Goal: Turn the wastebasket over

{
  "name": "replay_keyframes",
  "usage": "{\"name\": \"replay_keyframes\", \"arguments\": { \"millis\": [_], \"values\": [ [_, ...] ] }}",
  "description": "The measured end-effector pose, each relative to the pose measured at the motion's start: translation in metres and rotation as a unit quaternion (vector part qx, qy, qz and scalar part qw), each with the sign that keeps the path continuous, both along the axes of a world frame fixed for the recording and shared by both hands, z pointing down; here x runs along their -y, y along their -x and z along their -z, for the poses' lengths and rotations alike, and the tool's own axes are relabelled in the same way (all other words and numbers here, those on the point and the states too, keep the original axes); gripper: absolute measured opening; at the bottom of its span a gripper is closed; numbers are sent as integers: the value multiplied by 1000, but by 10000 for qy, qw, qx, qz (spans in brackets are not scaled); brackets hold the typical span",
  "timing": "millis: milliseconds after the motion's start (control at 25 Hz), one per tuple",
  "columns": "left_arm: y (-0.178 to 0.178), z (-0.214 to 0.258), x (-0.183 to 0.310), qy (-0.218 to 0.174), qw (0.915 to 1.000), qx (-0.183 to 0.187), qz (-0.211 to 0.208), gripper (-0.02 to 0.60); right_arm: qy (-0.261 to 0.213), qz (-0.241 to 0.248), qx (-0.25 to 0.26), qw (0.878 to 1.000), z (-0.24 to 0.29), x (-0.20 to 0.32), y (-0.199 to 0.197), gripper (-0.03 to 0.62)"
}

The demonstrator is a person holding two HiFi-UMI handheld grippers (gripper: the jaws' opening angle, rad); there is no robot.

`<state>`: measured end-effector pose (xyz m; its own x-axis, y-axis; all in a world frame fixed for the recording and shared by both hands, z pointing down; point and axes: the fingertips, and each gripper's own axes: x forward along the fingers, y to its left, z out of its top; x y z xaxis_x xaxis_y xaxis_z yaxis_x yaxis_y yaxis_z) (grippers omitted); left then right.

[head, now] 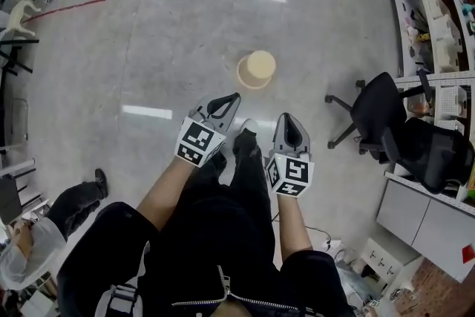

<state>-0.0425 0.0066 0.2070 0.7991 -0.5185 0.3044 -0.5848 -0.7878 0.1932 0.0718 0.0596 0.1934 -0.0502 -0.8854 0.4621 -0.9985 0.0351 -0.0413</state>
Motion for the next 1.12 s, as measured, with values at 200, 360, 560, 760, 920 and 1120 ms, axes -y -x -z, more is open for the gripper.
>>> {"name": "replay_keyframes", "arguments": {
  "millis": [200, 360, 560, 760, 920, 1120],
  "values": [
    [-22, -30, 47, 5, 10000, 42, 3, 5, 40, 86, 12, 10000, -29, 49, -29, 11],
    [-45, -67, 97, -179, 9998, 91, -14, 5, 30, 160, 21, 9999, -67, 98, -52, 11],
    [-86, -132, 150, -371, 9992, 110, -73, 5, -126, 191, 5, 9997, -132, 158, -98, 11],
    [-100, -223, 196, -559, 9983, 108, -82, 5, -458, 327, -68, 9984, -209, 220, -112, 11],
    [-110, -312, 213, -541, 9984, 128, -53, 5, -605, 543, -164, 9966, -281, 244, -122, 11],
    [-115, -411, 231, -543, 9982, 239, -87, 5, -591, 797, -301, 9946, -365, 259, -137, 11]
  ]
}}
